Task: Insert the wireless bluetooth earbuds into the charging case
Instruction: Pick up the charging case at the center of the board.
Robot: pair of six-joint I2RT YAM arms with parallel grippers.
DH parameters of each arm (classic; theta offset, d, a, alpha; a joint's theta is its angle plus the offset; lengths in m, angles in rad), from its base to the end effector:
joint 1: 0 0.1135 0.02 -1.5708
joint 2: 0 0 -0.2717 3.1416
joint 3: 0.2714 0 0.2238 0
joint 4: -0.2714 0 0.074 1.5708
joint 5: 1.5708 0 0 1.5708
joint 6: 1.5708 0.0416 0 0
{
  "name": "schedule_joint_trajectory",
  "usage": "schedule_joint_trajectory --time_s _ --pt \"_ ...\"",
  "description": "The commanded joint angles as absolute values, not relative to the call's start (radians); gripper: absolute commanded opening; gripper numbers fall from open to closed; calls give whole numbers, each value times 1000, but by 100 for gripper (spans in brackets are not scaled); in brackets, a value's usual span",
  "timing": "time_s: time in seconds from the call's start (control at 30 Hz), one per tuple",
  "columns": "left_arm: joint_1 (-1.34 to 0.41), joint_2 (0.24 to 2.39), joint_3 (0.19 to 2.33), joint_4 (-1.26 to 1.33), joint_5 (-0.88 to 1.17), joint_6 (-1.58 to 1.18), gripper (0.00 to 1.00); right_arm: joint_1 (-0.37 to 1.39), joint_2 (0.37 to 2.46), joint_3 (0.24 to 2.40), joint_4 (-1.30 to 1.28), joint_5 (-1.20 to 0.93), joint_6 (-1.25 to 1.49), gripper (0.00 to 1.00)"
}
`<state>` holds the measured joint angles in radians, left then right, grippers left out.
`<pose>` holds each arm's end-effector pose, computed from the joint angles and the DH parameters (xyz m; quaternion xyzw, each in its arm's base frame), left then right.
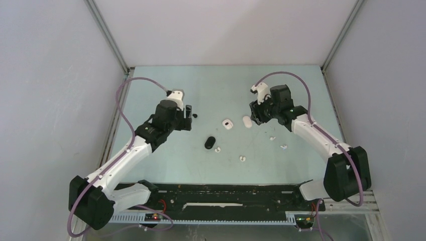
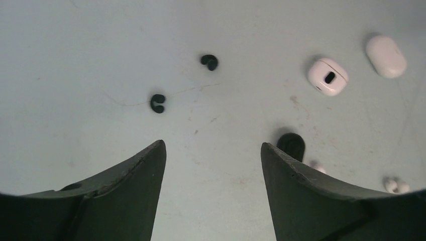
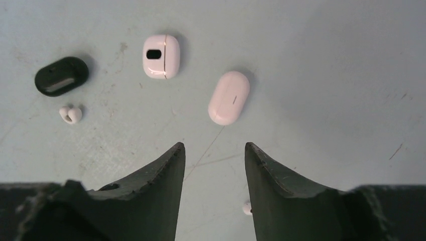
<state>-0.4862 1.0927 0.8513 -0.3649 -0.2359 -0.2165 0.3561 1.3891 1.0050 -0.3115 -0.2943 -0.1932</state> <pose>0.1926 -0.0908 0.2962 0.0642 0.8791 -0.0606 0.4683 0.2588 0.1092 0.2826 -0.3028 0.8456 0.1665 0.4070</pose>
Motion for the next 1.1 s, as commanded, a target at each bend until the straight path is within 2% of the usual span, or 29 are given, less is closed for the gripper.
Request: schedule_joint_trajectory --time_s 0.0,0.13,0.27,0.37,0.5,0.6,0.77,0.87,1.07 --pt "-547 1097 858 -302 -67 -168 74 340 1388 1012 -337 -265 -199 52" --pt "-668 1186 905 -331 -95 -123 75 290 1358 989 -355 -343 -195 57" --pt "-686 1322 1015 -439 -99 -137 74 242 1333 973 -370 -444 -222 59" --pt "-685 1334 1007 -445 -138 -162 75 265 1337 972 -365 -442 -227 59" --pt "-681 1260 958 -481 -281 -215 88 379 1396 1005 -303 -308 -221 63" --pt "-671 1187 944 -521 -386 -259 93 499 1522 1120 -342 -210 -237 66" --pt "-566 1053 849 -475 -216 -380 92 592 1774 1319 -438 -131 -210 73" --pt "-555 990 798 -449 -138 -418 92 602 1844 1392 -444 -127 -194 74" --pt "-555 905 739 -435 -109 -458 91 646 1931 1473 -499 -114 -192 74"
